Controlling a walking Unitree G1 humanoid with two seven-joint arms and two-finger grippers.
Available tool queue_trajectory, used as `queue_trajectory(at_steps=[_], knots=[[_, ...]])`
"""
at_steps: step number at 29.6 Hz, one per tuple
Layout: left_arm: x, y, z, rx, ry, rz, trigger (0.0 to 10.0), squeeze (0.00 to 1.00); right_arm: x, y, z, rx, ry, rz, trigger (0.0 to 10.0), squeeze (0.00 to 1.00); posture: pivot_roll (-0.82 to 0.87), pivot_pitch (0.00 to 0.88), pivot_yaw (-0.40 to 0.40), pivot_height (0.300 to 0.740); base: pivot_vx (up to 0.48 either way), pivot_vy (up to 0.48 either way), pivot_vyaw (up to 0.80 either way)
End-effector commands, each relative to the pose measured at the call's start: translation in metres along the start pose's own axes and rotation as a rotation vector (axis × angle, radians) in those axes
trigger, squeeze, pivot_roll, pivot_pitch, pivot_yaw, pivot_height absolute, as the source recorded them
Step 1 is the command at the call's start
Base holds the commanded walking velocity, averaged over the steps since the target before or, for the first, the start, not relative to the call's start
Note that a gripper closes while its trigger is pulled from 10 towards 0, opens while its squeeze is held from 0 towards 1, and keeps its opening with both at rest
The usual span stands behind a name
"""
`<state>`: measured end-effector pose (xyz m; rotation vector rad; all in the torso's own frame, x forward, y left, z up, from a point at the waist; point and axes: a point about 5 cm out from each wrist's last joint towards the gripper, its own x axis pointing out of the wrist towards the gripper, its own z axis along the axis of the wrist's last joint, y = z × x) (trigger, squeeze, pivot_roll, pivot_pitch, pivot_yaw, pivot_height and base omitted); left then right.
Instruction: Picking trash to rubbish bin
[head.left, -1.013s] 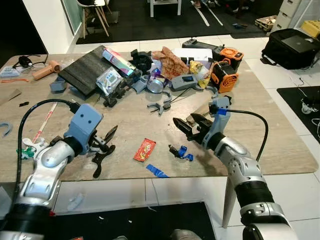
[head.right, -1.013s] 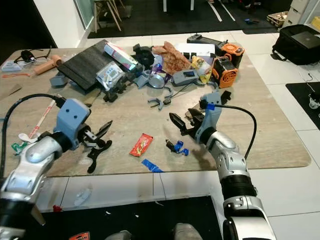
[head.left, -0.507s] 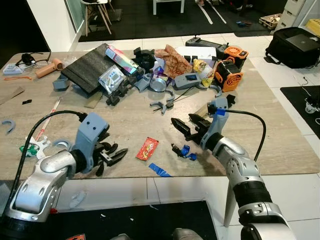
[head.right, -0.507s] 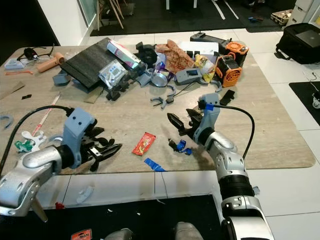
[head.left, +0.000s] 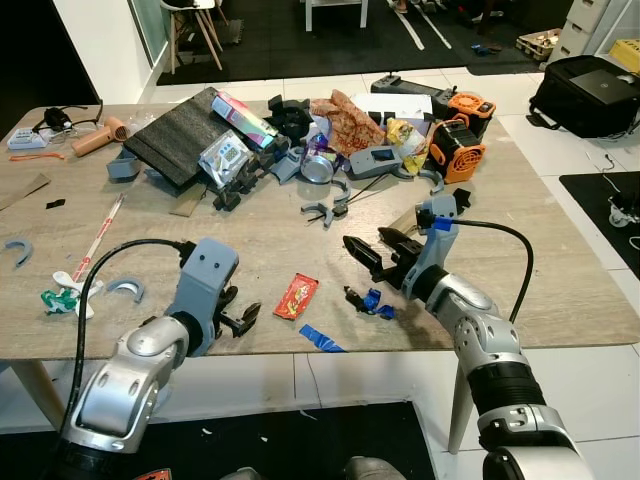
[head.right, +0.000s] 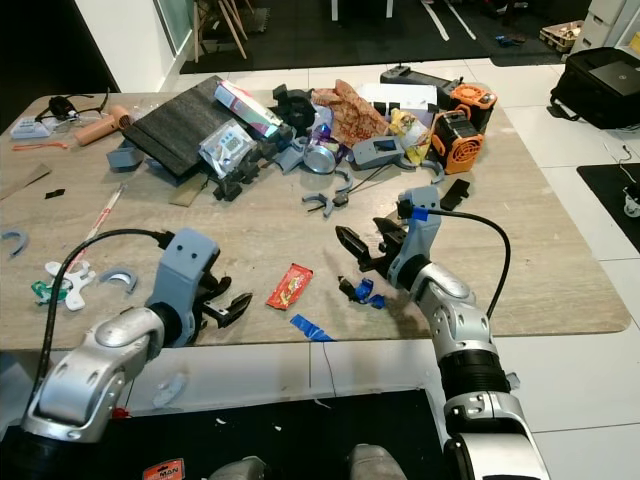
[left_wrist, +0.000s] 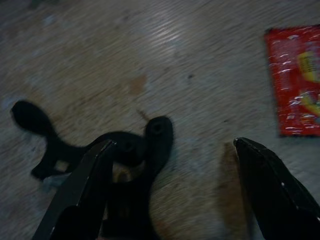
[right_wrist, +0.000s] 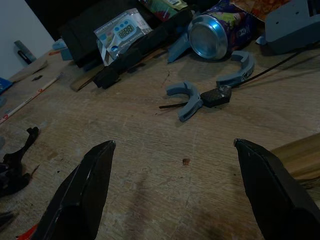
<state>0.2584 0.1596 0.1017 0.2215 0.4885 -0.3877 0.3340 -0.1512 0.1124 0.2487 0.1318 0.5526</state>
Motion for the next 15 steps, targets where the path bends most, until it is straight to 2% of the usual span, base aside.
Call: queue_trajectory(at_steps=[1,5,11,12,13,15], knots=[[0.002,0.001,-0.008,-0.011,0.044,0.031,10.0,0.0,0.0,0.002,-0.001,0.007,0.002,0.006,10.0,0.0,-0.16,0.0,0.05,0.74,0.0,0.0,0.0],[0.003,0.001,-0.024,-0.051,0.114,0.089,10.0,0.0,-0.001,0.001,-0.001,0.009,0.0,0.003,10.0,0.0,-0.15,0.0,0.048,0.74,0.0,0.0,0.0],[0.005,0.001,-0.026,-0.099,0.141,0.095,10.0,0.0,-0.001,0.001,0.0,0.008,0.001,0.004,10.0,0.0,-0.15,0.0,0.047,0.74,0.0,0.0,0.0],[0.005,0.001,-0.027,-0.1,0.15,0.096,7.2,0.0,-0.001,0.001,0.0,0.007,0.001,0.004,10.0,0.0,-0.15,0.0,0.047,0.74,0.0,0.0,0.0],[0.006,0.0,-0.028,-0.096,0.159,0.096,0.0,0.0,-0.001,0.001,-0.001,0.007,0.001,0.004,10.0,0.0,-0.15,0.0,0.048,0.74,0.0,0.0,0.0],[0.006,0.0,-0.029,-0.095,0.17,0.098,0.0,0.0,-0.001,0.001,-0.001,0.006,0.001,0.003,10.0,0.0,-0.15,0.0,0.048,0.74,0.0,0.0,0.0]])
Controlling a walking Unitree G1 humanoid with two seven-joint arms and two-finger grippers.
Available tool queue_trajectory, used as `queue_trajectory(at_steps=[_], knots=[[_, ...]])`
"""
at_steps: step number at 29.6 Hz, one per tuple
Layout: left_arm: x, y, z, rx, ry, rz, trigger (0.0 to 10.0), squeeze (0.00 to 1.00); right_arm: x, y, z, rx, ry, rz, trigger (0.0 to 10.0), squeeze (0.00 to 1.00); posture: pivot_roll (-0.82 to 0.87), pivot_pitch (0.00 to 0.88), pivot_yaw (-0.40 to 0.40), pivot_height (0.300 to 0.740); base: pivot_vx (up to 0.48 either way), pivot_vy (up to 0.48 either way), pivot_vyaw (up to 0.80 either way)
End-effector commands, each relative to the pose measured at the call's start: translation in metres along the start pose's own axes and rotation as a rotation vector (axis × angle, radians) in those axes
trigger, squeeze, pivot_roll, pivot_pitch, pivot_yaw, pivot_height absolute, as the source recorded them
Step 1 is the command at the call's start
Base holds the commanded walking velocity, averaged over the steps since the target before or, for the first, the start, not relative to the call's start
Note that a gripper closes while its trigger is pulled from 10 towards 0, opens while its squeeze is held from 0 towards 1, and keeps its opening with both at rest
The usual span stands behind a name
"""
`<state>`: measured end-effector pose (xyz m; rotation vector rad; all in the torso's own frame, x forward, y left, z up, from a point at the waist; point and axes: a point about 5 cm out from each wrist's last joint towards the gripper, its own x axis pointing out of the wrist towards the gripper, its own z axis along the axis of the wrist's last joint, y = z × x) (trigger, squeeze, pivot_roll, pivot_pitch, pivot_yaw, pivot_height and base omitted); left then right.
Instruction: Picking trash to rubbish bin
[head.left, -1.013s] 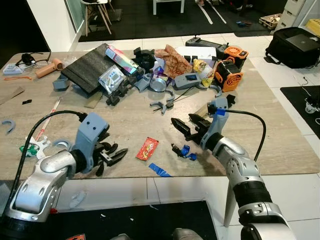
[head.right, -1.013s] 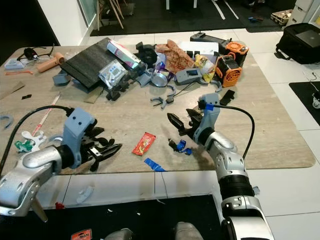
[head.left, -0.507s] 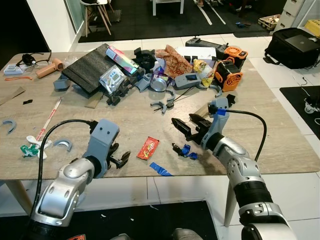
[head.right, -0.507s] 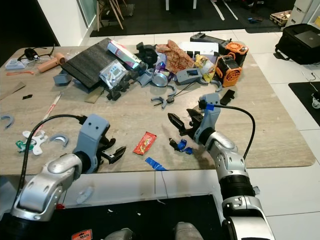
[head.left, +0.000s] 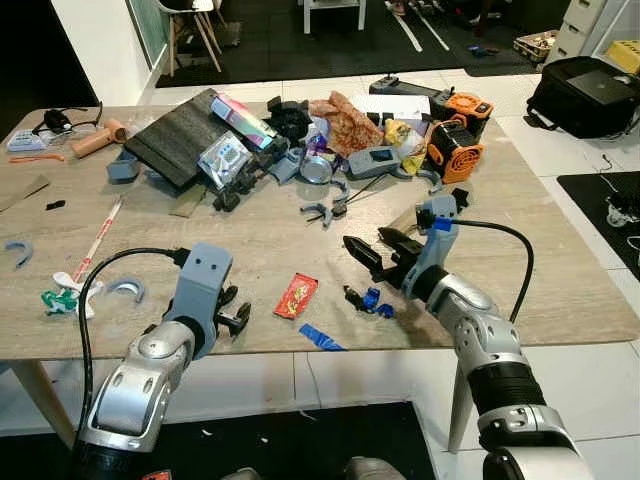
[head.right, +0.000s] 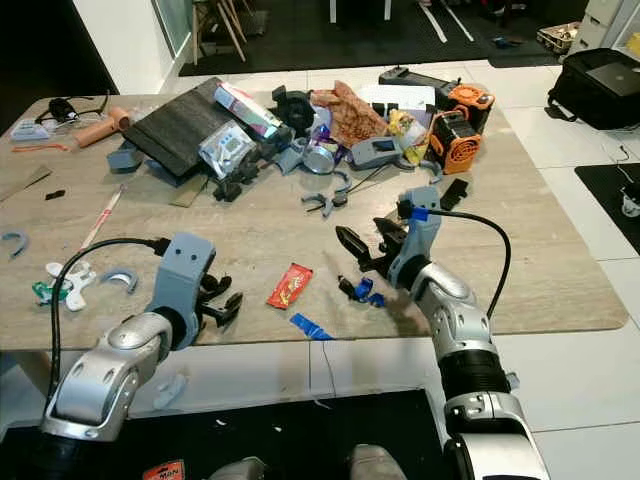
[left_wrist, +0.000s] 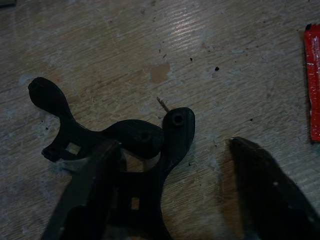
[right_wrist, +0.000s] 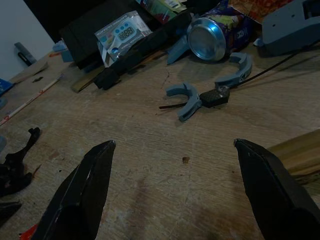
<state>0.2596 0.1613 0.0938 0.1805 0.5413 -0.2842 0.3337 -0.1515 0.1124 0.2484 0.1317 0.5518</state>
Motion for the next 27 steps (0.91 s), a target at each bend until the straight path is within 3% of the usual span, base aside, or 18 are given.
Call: queue_trajectory(at_steps=[1,16,27], knots=[[0.0032,-0.0004,-0.0228,-0.016,0.129,0.02,0.0,0.0,-0.0006,0.0016,-0.0005,0.007,0.0,0.003,10.0,0.0,-0.15,0.0,0.049,0.74,0.0,0.0,0.0],[0.0046,-0.0024,-0.0245,-0.008,0.157,0.004,0.0,0.0,-0.0004,0.0018,-0.0003,0.002,-0.001,0.001,10.0,0.0,-0.15,0.0,0.049,0.74,0.0,0.0,0.0],[0.0051,-0.0038,-0.0191,-0.002,0.118,0.006,0.0,0.0,-0.0007,0.0016,0.0001,-0.001,-0.001,0.0,10.0,0.0,-0.15,0.0,0.045,0.74,0.0,0.0,0.0]])
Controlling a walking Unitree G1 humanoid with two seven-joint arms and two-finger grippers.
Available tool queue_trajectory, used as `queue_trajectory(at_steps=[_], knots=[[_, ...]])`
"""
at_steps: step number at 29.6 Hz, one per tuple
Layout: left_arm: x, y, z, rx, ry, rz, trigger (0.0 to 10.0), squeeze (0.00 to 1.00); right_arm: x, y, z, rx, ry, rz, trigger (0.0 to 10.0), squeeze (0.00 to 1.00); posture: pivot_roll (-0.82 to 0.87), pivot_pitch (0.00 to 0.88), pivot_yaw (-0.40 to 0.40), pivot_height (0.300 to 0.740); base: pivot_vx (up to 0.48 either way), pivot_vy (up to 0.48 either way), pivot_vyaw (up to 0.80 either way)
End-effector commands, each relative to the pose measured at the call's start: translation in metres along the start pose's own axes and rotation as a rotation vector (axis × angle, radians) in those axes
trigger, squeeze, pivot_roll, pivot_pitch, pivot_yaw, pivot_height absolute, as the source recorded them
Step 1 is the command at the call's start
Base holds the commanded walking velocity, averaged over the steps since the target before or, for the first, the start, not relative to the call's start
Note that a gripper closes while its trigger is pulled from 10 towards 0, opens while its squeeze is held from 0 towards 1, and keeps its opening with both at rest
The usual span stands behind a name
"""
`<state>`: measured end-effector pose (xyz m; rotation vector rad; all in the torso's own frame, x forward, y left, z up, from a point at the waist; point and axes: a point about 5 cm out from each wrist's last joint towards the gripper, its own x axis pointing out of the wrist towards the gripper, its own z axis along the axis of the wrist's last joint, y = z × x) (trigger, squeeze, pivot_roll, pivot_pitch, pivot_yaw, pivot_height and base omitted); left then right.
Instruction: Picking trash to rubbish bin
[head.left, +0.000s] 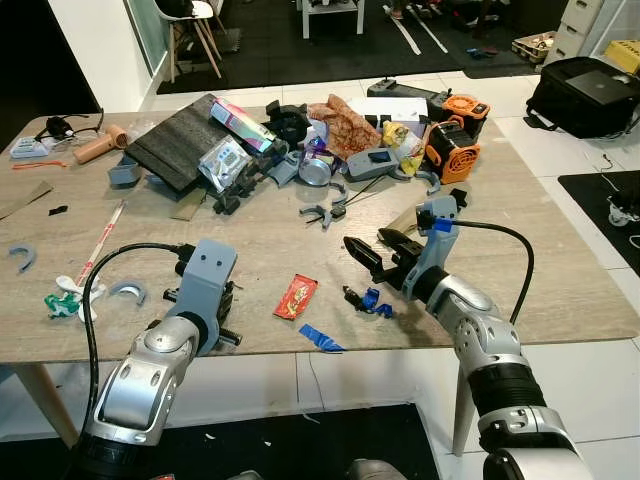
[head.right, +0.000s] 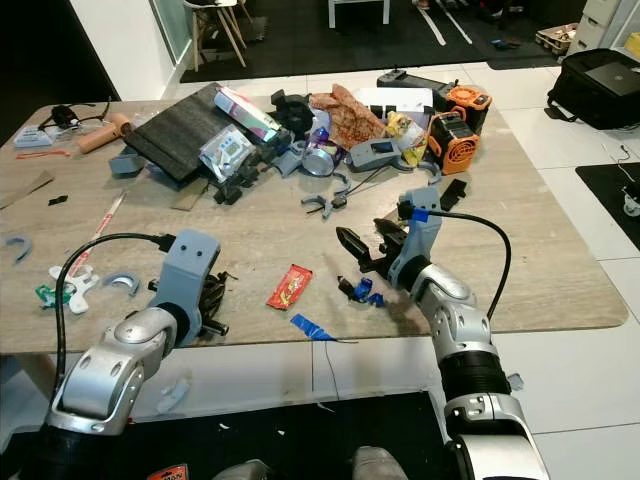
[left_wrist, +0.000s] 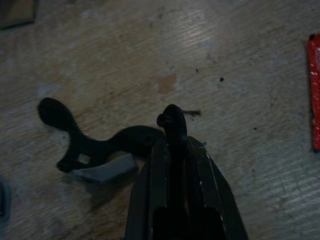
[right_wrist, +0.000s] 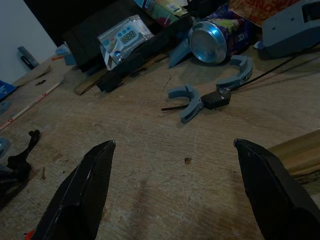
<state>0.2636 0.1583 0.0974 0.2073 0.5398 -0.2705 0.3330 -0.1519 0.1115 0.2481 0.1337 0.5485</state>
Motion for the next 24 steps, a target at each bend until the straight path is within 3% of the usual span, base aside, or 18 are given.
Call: queue_trajectory(at_steps=[1,5,7,9,10,15,19,23,24], knots=[[0.003,-0.003,-0.024,-0.025,0.11,-0.016,0.0,0.0,0.0,0.002,0.001,-0.002,-0.003,0.004,10.0,0.0,-0.15,0.0,0.045,0.74,0.0,0.0,0.0],[0.004,-0.003,-0.021,-0.048,0.087,-0.021,0.0,0.0,0.0,0.001,0.001,-0.003,-0.003,0.003,10.0,0.0,-0.15,0.0,0.044,0.74,0.0,0.0,0.0],[0.005,-0.006,-0.008,-0.149,-0.005,-0.06,0.0,0.0,0.0,0.001,0.001,-0.004,-0.003,0.001,10.0,0.0,-0.15,0.0,0.044,0.74,0.0,0.0,0.0],[0.002,-0.01,0.022,-0.318,-0.193,-0.125,0.0,0.0,0.0,0.001,0.001,-0.005,-0.003,-0.001,10.0,0.0,-0.15,0.0,0.045,0.74,0.0,0.0,0.0],[0.001,-0.01,0.03,-0.362,-0.248,-0.139,0.0,0.0,0.0,0.001,0.001,-0.005,-0.003,-0.001,10.0,0.0,-0.16,0.0,0.045,0.74,0.0,0.0,0.0],[-0.013,-0.005,0.073,-0.642,-0.553,-0.232,0.0,0.0,0.001,0.001,0.001,-0.007,-0.004,-0.004,10.0,0.0,-0.16,0.0,0.046,0.74,0.0,0.0,0.0],[-0.022,0.006,0.087,-0.773,-0.684,-0.263,0.0,0.0,0.001,0.001,0.001,-0.006,-0.006,-0.007,10.0,0.0,-0.16,0.0,0.048,0.74,0.0,0.0,0.0],[-0.025,0.01,0.091,-0.811,-0.729,-0.276,0.0,0.0,0.001,0.001,0.001,-0.006,-0.007,-0.008,10.0,0.0,-0.16,0.0,0.049,0.74,0.0,0.0,0.0],[-0.031,0.014,0.096,-0.85,-0.788,-0.304,0.0,0.0,0.002,0.002,0.001,-0.006,-0.007,-0.008,10.0,0.0,-0.16,0.0,0.049,0.74,0.0,0.0,0.0]])
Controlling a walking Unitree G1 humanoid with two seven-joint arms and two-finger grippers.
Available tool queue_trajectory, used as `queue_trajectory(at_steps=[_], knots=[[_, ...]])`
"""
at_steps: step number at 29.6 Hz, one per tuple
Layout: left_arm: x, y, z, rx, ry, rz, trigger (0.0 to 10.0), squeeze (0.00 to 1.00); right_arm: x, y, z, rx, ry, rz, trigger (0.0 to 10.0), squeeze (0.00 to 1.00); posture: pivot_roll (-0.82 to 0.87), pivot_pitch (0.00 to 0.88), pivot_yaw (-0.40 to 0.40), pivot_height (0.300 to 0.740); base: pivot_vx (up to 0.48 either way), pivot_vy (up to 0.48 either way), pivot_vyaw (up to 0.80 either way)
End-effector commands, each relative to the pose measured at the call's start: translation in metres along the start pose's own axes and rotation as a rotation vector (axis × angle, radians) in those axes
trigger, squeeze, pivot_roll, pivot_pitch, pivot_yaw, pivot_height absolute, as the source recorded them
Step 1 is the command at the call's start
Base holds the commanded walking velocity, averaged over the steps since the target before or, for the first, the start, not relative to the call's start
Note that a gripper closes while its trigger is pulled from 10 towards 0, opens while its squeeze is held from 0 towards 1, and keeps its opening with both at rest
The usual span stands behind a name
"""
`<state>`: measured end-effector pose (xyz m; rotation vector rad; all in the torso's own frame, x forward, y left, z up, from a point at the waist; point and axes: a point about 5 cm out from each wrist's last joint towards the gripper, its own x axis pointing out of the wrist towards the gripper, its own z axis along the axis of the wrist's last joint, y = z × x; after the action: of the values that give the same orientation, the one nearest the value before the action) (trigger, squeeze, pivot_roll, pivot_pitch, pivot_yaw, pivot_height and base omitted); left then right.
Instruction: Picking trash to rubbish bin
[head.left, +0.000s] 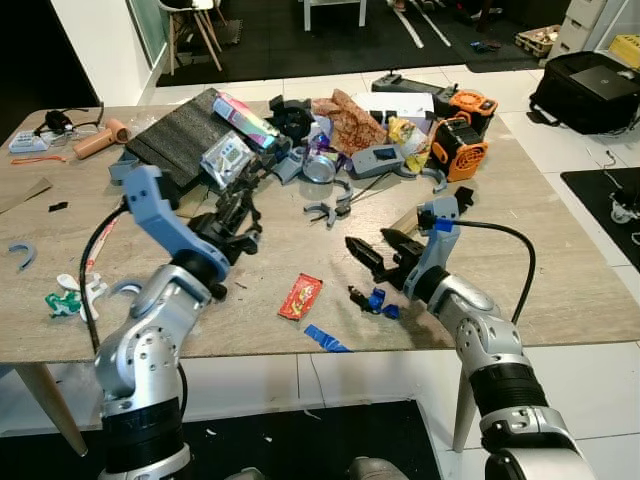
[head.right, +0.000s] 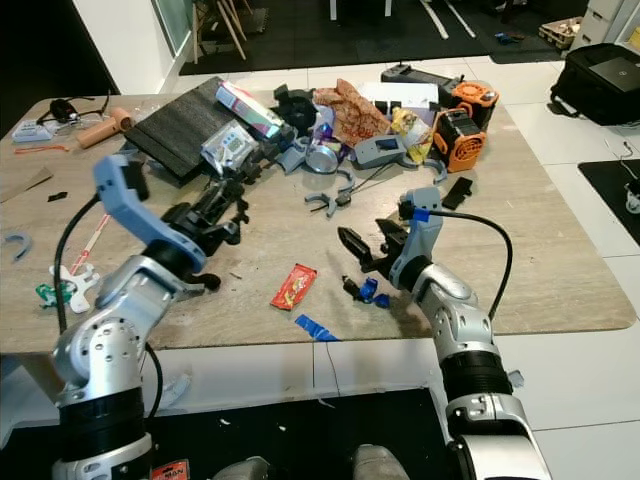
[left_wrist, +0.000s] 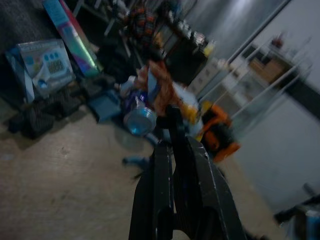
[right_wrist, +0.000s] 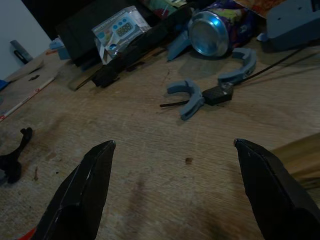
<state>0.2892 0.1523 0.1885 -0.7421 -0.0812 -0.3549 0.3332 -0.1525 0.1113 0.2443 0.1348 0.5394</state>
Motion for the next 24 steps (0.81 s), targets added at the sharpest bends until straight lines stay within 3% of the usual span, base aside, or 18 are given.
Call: queue_trajectory(at_steps=[1,2,3,4,10,11,13,16,24], knots=[[0.0,-0.007,0.008,-0.063,-0.073,-0.045,0.0,0.0,0.002,0.002,0.001,-0.002,-0.008,0.002,10.0,0.0,-0.16,0.0,0.049,0.74,0.0,0.0,0.0],[0.0,-0.007,0.008,-0.063,-0.073,-0.045,0.0,0.0,0.002,0.002,0.001,-0.002,-0.008,0.002,10.0,0.0,-0.16,0.0,0.049,0.74,0.0,0.0,0.0],[-0.001,-0.01,0.011,-0.057,-0.086,-0.082,5.7,0.0,0.002,0.002,0.001,-0.002,-0.007,0.003,10.0,0.0,-0.15,0.0,0.049,0.74,0.0,0.0,0.0],[-0.002,-0.009,0.011,-0.024,-0.08,-0.082,10.0,0.0,0.002,0.002,0.001,-0.002,-0.007,0.003,10.0,0.0,-0.15,0.0,0.047,0.74,0.0,0.0,0.0],[-0.005,0.002,0.01,0.01,-0.07,-0.058,10.0,0.0,0.002,0.002,0.001,-0.002,-0.007,0.005,10.0,0.0,-0.15,0.0,0.047,0.74,0.0,0.0,0.0],[-0.008,0.022,0.001,0.034,-0.033,-0.025,10.0,0.0,0.002,0.003,0.0,-0.001,-0.006,0.006,10.0,0.0,-0.15,0.0,0.044,0.74,0.0,0.0,0.0],[-0.008,0.022,0.001,0.034,-0.033,-0.025,10.0,0.0,0.002,0.003,0.0,-0.001,-0.006,0.006,10.0,0.0,-0.15,0.0,0.044,0.74,0.0,0.0,0.0],[-0.009,0.039,-0.014,0.058,0.024,0.009,10.0,0.0,0.002,0.003,0.0,-0.001,-0.005,0.007,10.0,0.0,-0.16,0.0,0.045,0.74,0.0,0.0,0.0],[-0.005,0.052,-0.018,-0.012,0.015,0.056,10.0,0.0,0.001,0.002,0.0,-0.002,-0.004,0.005,10.0,0.0,-0.16,0.0,0.045,0.74,-0.039,0.0,0.0]])
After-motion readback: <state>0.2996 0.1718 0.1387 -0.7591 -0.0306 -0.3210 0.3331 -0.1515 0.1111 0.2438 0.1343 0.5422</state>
